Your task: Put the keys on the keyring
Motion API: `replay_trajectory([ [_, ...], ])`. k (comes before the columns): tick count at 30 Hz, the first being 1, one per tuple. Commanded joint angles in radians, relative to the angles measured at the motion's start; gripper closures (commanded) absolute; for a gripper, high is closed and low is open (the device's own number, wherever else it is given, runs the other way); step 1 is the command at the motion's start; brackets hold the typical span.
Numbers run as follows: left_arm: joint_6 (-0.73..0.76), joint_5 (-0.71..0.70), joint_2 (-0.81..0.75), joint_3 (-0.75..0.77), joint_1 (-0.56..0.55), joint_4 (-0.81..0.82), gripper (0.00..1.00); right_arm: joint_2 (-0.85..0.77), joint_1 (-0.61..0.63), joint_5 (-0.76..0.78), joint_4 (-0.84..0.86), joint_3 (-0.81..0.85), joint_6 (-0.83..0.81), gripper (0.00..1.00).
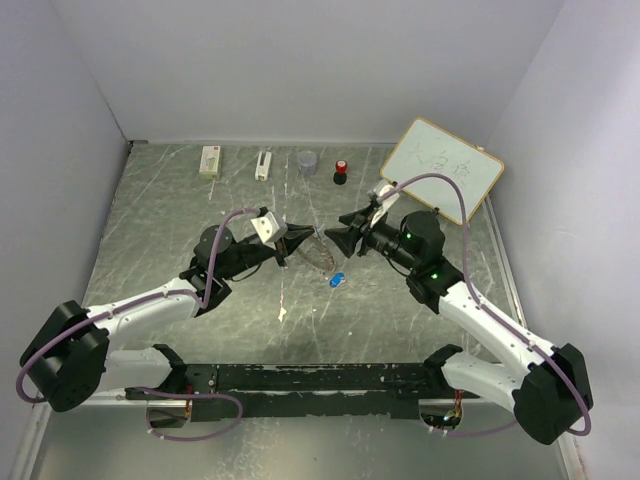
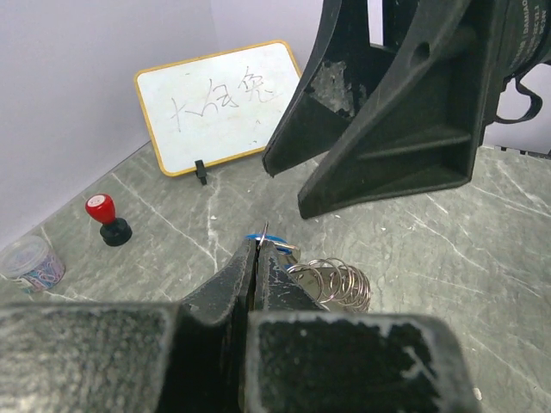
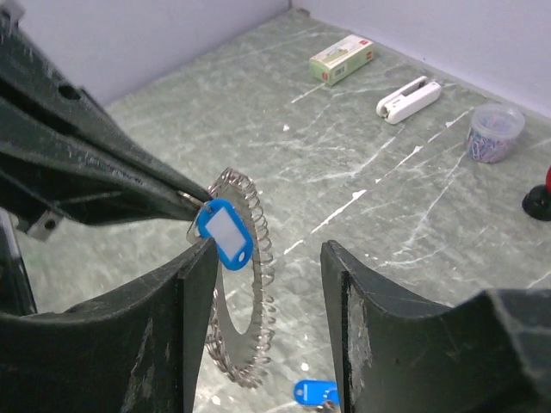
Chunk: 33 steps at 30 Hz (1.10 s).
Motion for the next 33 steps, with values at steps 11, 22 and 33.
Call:
replay_trajectory([
  [11, 0.006, 0.049, 0.030, 0.066, 0.001, 0.049, 0.93, -0.075, -0.015, 0.070, 0.069, -0.021, 0.153, 0.49],
  [22, 0.003, 0.061, 0.069, 0.142, 0.000, -0.038, 0.93, -0.052, 0.007, -0.028, -0.074, 0.029, 0.000, 0.54],
  [33, -0.010, 0.088, 0.096, 0.162, 0.000, -0.046, 0.93, -0.013, 0.035, -0.018, -0.087, 0.049, -0.032, 0.58],
])
